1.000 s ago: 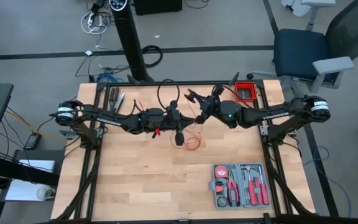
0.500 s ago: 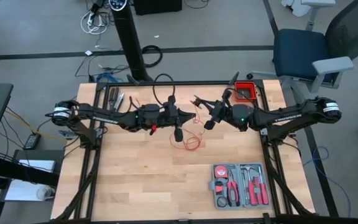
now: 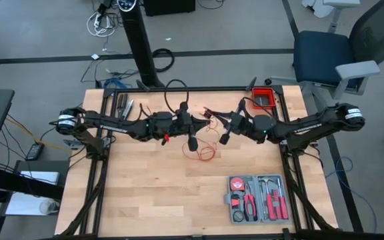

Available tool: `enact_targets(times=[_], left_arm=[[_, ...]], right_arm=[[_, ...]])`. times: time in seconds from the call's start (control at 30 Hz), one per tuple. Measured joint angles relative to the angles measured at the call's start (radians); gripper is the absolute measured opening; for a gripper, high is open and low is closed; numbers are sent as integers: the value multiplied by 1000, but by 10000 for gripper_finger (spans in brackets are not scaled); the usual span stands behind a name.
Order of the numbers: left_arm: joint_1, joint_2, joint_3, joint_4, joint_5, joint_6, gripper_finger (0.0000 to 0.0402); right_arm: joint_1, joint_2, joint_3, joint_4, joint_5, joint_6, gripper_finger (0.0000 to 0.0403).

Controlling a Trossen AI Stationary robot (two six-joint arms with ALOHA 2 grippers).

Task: Coil cords
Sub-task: Coil the wire

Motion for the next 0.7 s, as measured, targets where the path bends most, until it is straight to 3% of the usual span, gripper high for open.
enact_targets(times=[0.27, 0.47, 0.7], left_arm=[[-2, 8, 0, 5, 4, -21, 0], [-5, 18, 0, 5, 4, -51, 0], [-14, 23, 0, -14, -6, -72, 0]], right_arm=[[-3, 74, 0, 138, -31, 60, 0], [-3, 126, 41, 147, -37, 59, 0], [-2, 98, 62, 162, -52, 10, 0]])
